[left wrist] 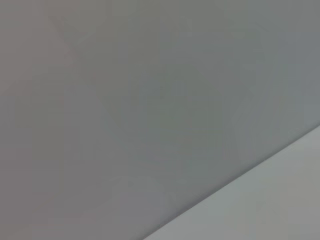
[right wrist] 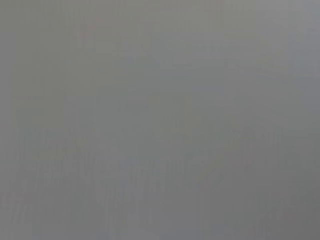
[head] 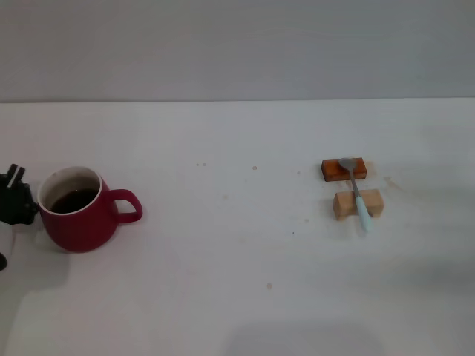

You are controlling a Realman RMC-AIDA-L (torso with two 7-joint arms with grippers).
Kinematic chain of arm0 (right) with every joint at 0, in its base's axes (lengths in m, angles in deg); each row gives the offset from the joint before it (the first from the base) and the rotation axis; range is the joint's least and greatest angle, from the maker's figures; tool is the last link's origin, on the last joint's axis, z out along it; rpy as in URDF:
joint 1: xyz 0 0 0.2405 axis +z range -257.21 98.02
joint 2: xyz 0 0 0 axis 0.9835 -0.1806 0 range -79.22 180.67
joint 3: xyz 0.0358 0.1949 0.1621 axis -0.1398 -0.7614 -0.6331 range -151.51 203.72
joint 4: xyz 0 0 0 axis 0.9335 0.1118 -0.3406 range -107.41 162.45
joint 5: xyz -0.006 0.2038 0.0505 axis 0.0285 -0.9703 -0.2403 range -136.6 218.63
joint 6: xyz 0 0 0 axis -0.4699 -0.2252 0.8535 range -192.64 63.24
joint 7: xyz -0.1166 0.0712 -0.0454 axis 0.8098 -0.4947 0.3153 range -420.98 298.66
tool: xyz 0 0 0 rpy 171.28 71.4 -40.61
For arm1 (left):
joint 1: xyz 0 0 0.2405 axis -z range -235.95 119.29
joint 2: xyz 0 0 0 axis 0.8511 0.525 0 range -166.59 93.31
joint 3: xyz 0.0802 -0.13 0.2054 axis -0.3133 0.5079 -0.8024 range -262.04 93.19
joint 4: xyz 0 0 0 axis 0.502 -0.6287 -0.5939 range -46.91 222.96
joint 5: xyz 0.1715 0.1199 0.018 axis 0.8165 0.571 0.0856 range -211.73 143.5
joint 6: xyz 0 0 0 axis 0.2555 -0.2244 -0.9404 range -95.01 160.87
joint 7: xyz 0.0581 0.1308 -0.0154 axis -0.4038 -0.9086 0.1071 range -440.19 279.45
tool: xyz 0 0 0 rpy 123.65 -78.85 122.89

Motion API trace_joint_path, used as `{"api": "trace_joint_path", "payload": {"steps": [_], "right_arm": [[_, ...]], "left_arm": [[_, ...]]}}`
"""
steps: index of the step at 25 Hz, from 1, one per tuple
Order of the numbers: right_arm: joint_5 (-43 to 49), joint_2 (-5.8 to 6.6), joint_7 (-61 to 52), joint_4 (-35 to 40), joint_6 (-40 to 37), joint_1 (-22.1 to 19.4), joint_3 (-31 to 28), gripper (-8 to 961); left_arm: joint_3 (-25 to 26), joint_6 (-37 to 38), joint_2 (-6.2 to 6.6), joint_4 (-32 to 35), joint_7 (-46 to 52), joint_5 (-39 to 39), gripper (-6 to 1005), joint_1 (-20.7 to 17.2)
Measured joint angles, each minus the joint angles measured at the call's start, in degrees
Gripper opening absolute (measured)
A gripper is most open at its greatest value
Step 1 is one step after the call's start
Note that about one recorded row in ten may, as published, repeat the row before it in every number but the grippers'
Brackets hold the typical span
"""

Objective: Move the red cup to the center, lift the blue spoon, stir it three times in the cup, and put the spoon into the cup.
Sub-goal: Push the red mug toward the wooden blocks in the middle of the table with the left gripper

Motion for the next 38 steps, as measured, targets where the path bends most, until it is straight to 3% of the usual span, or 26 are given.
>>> {"api": "trace_joint_path", "payload": {"steps": [15,38], "right_arm": [[0.00,-0.10,-0.01,0.00,-0.14,0.29,0.00,761],[0.00,-0.10,-0.24,-0.27,-0.18,0.46,0.01,761]], "left_arm": [[-6.55,0.21,-0.34,-2.01,0.00,0.01,53,2.05],[-10.23,-1.74,-0.63,-9.54,0.24,-0.01,53,1.89]]}}
